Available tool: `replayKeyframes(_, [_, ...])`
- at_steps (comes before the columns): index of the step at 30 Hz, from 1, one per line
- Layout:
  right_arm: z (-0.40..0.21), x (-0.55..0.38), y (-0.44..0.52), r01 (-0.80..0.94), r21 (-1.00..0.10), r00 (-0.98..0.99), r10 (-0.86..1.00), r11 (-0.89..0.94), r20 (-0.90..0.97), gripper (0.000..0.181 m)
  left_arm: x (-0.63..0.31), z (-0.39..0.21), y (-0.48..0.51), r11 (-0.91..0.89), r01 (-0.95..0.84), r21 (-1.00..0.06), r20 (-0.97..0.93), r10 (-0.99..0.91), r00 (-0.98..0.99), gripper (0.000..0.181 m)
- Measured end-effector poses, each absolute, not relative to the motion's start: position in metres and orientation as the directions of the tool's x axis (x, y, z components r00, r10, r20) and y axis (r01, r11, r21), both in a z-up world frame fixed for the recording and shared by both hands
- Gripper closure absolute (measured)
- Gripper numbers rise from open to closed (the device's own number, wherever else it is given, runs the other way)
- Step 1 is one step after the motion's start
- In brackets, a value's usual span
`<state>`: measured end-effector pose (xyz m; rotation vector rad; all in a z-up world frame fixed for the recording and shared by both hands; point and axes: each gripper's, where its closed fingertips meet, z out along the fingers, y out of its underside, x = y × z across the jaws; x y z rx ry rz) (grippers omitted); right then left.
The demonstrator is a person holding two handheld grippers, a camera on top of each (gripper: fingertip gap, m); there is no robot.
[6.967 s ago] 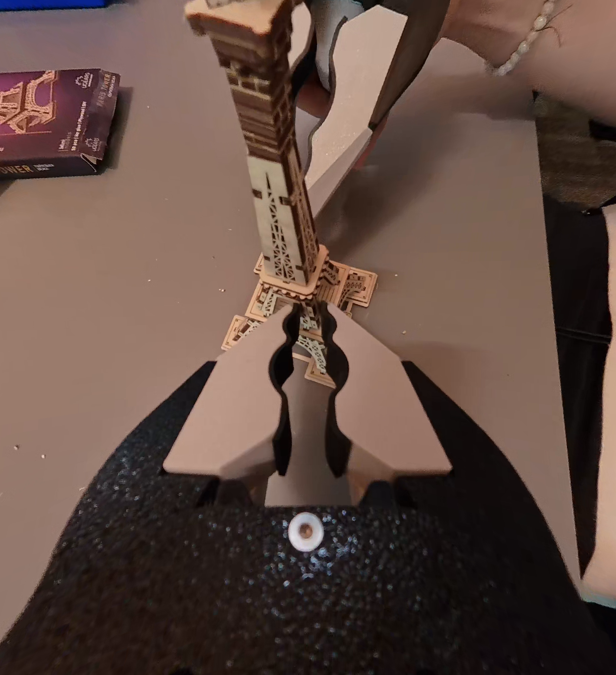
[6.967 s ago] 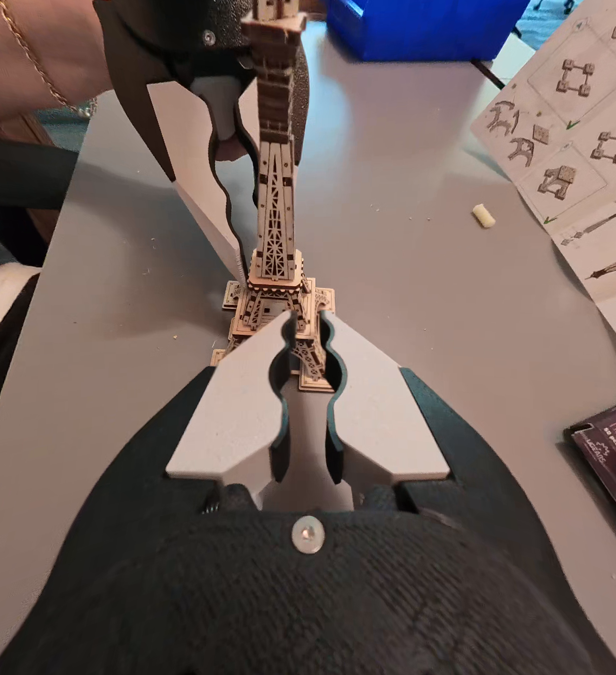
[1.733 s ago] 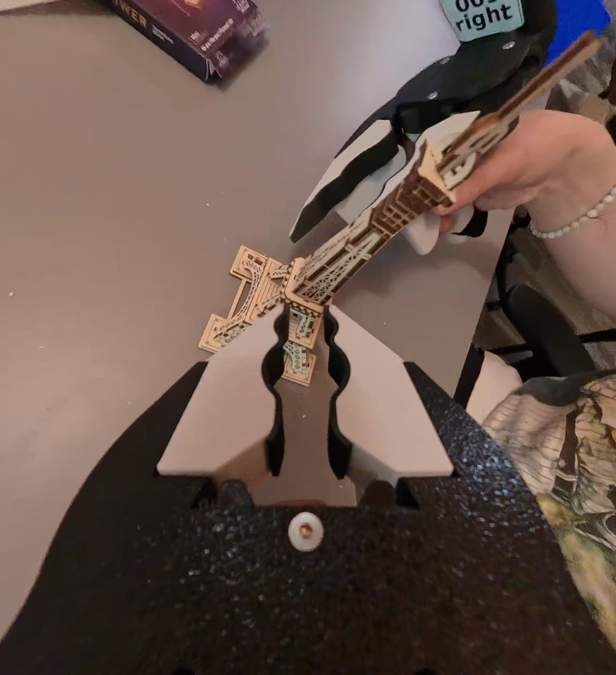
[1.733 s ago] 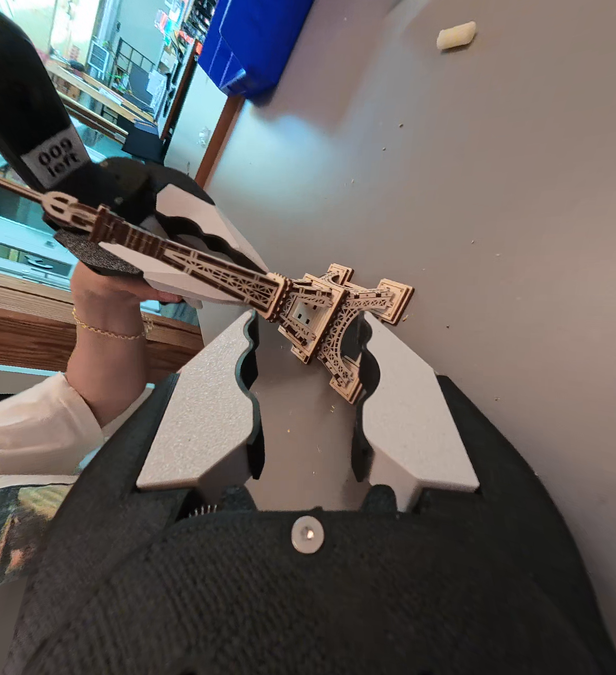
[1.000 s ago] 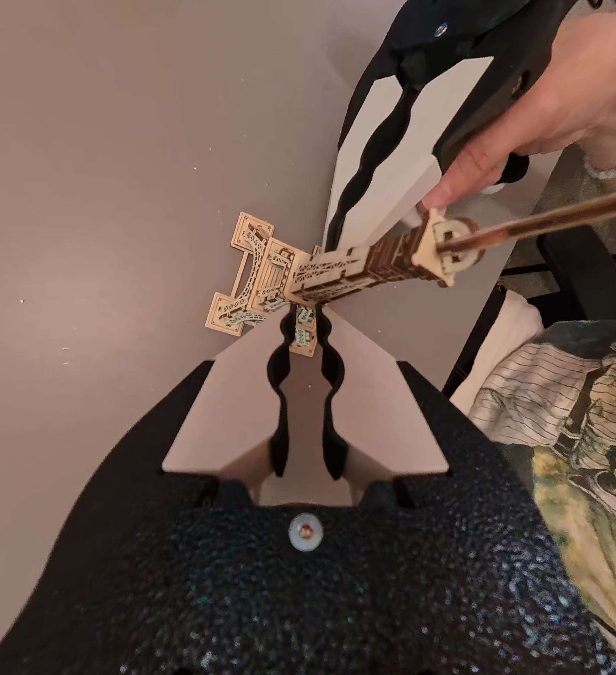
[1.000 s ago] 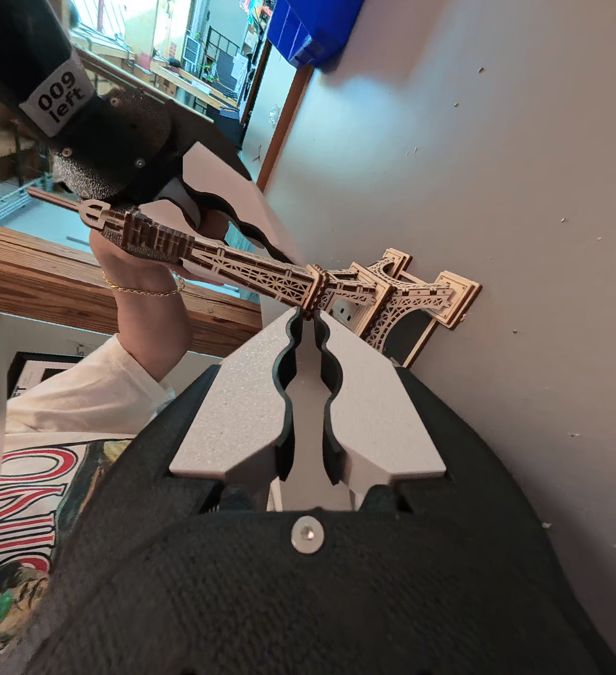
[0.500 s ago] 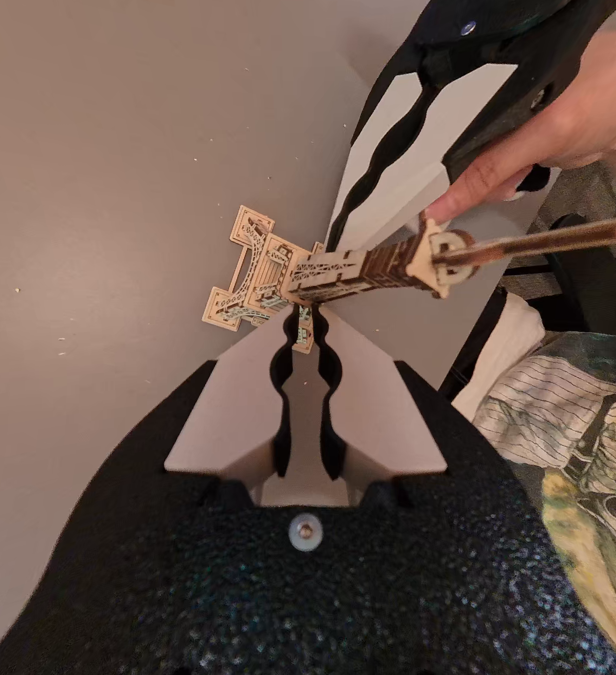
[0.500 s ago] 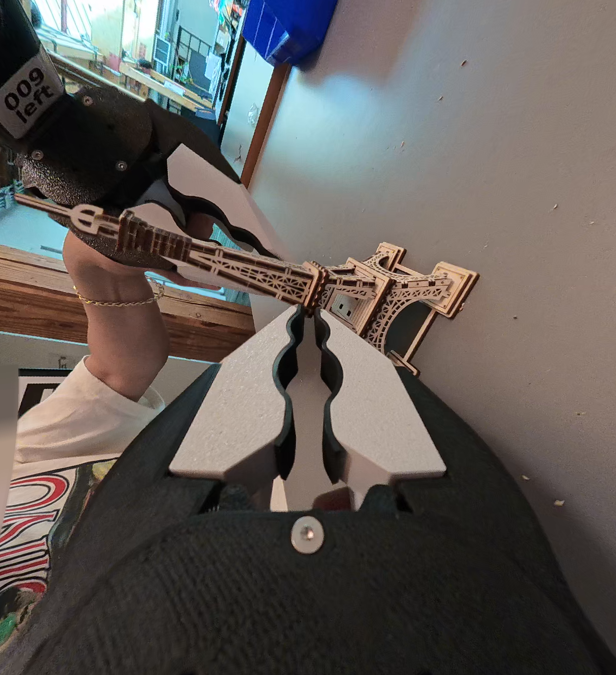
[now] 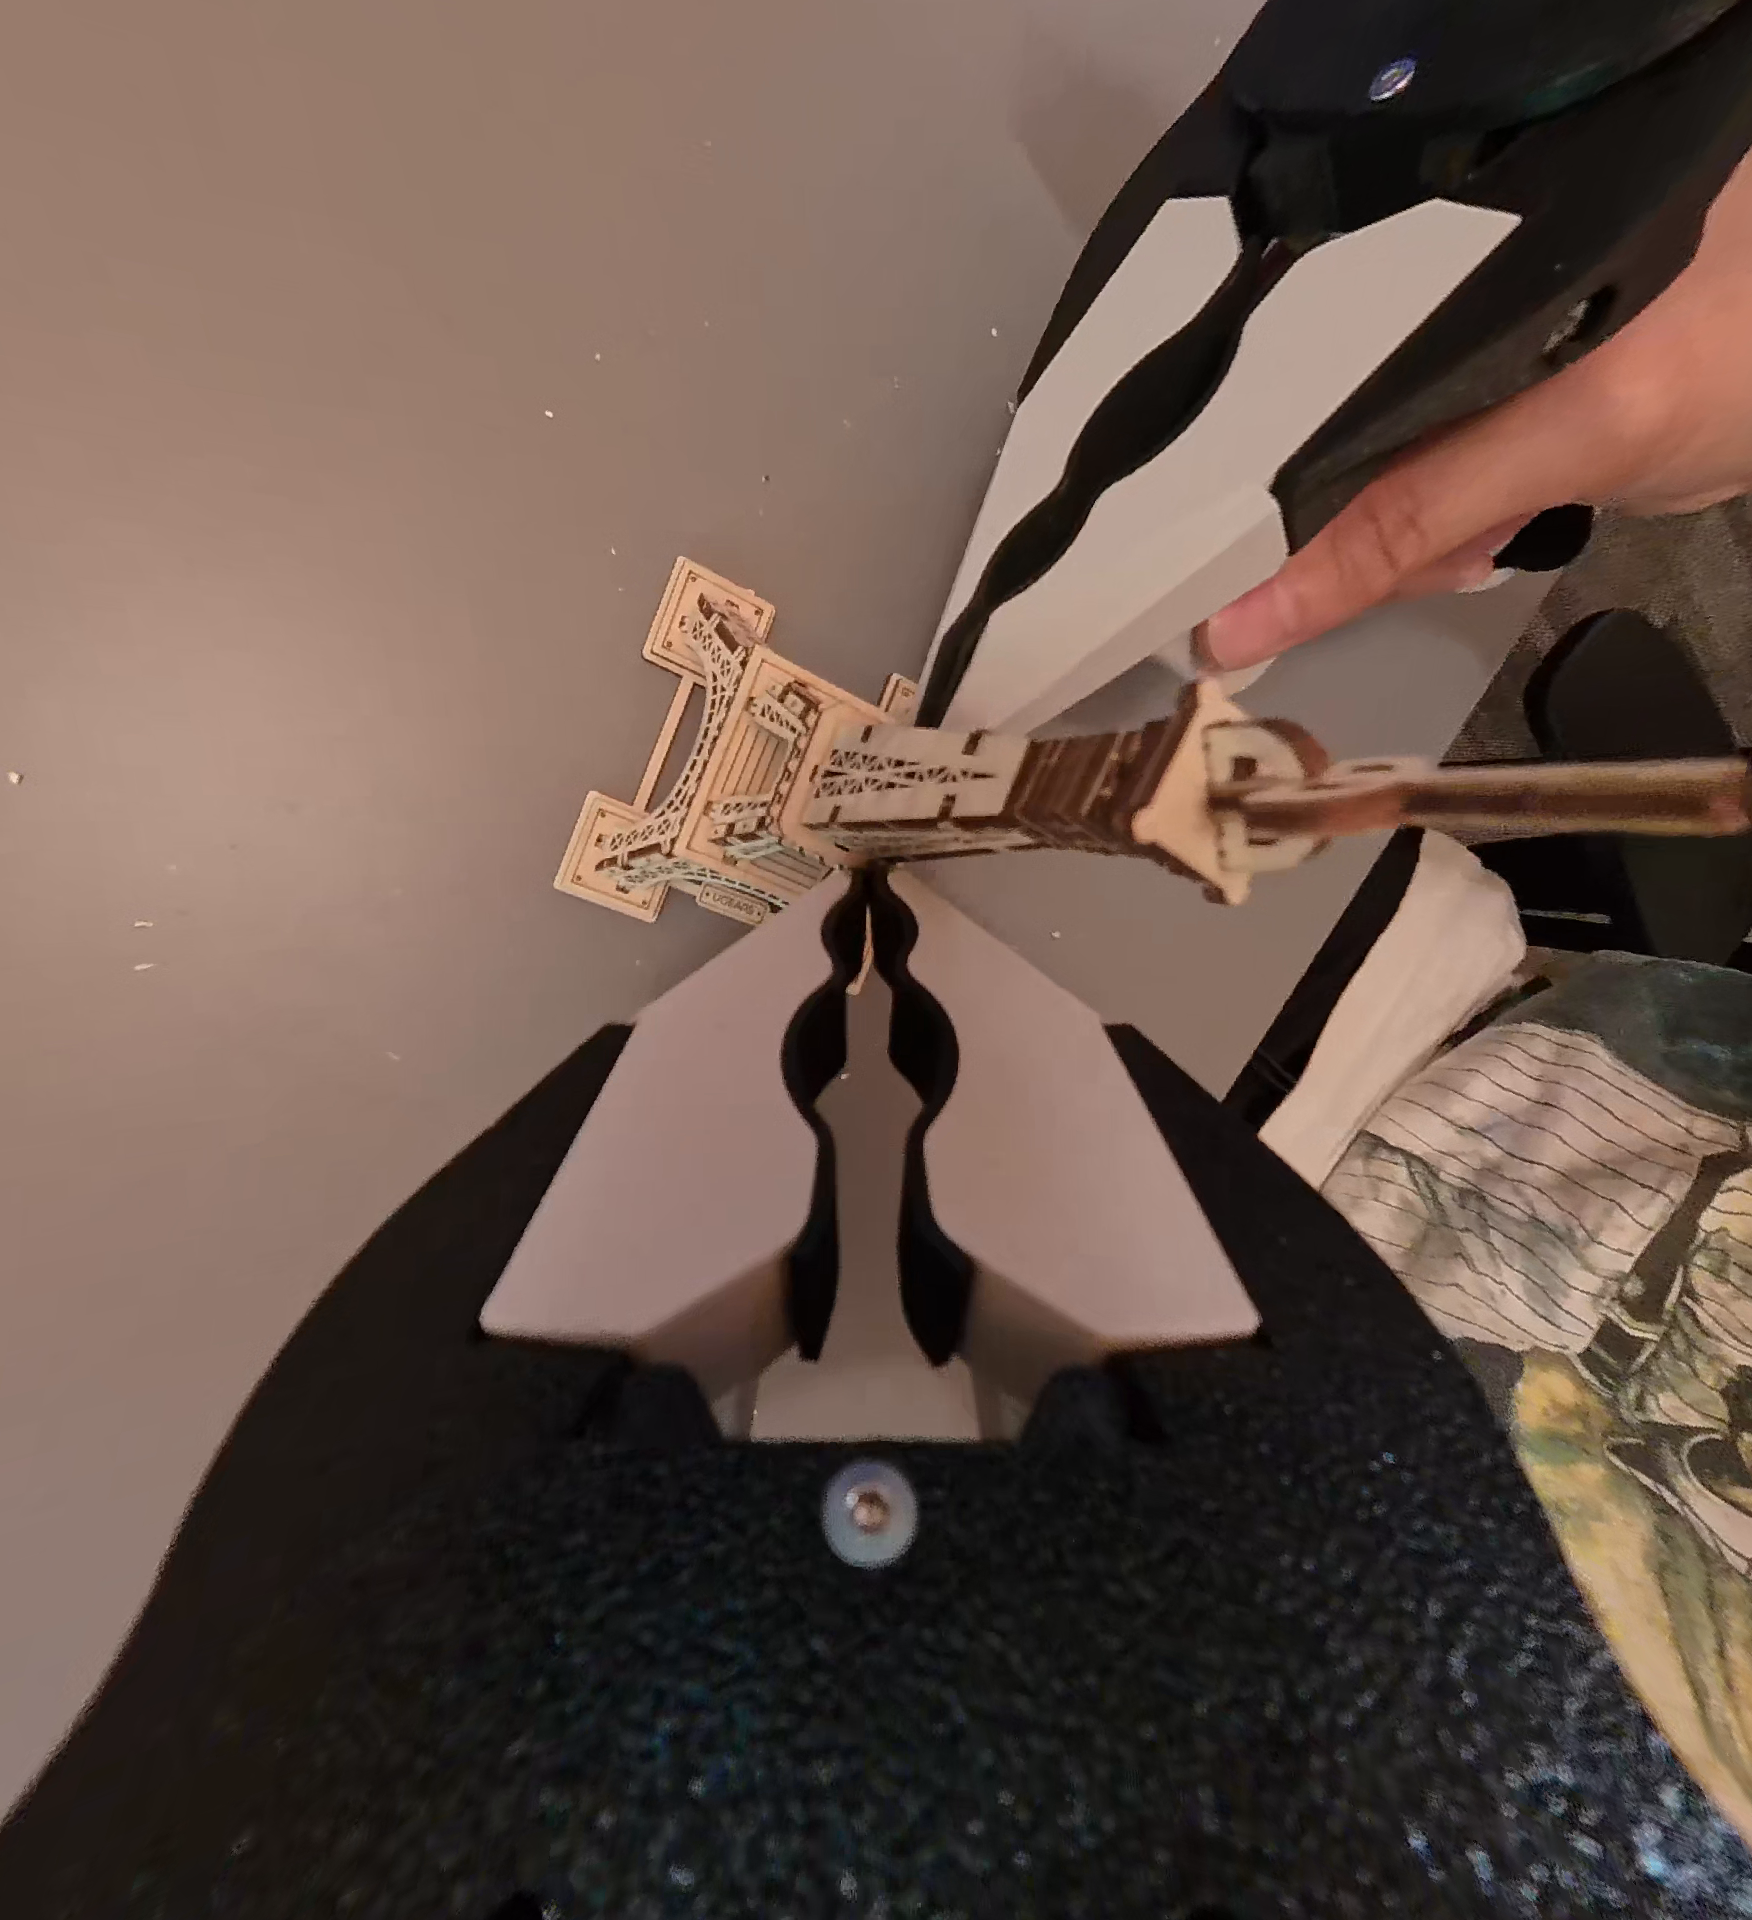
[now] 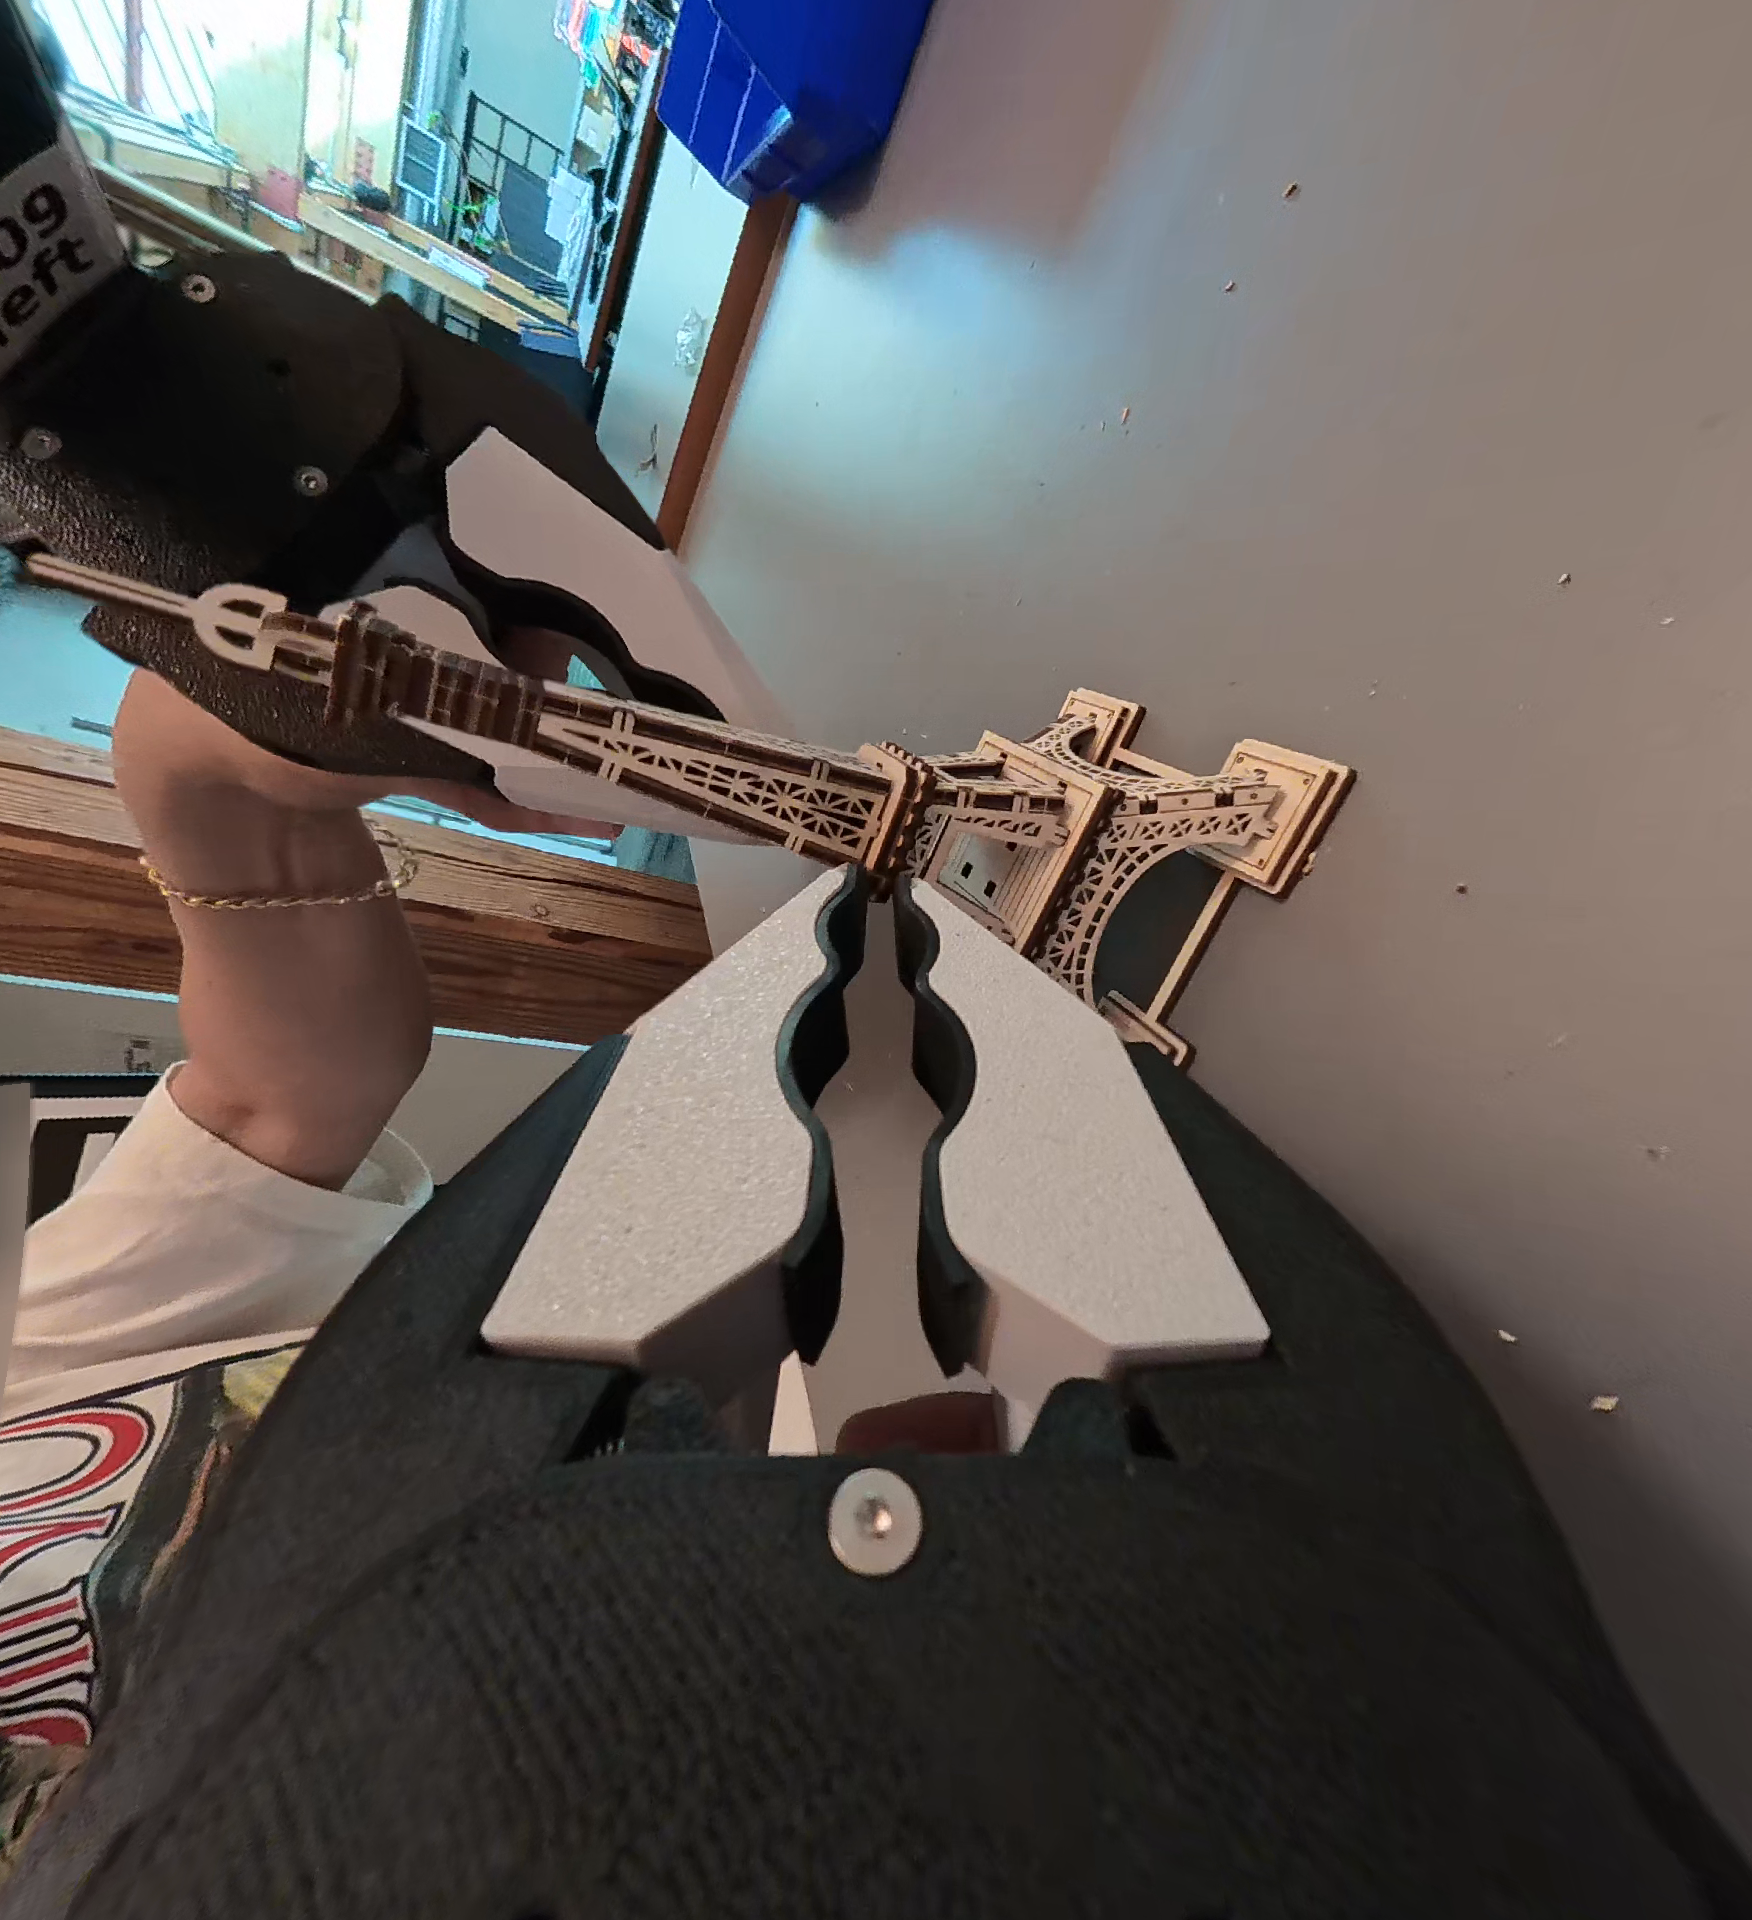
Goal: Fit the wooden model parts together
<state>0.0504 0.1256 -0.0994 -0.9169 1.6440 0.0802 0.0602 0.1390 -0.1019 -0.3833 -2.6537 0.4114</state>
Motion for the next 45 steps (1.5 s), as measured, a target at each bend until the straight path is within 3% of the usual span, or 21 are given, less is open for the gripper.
replayKeyframes(19, [-0.0996, 0.0504, 0.1261, -0.565, -0.421, 0.016, -0.501, 0.709, -0.865, 0.176, 0.0603, -0.1024, 0.1389, 0.925, 0.244, -0.292, 0.291, 0.329, -0.899, 0.181])
replayKeyframes(28, [-0.0993, 0.0509, 0.1247, -0.587, -0.443, 0.017, -0.537, 0.677, -0.843, 0.176, 0.0609, -0.1018, 0.1392, 0.883, 0.274, -0.381, 0.309, 0.401, -0.863, 0.181])
replayKeyframes(45, [-0.0988, 0.0506, 0.1243, -0.620, -0.492, 0.010, -0.620, 0.612, -0.785, 0.177, 0.0600, -0.1023, 0.1406, 0.904, 0.308, -0.295, 0.261, 0.387, -0.885, 0.181])
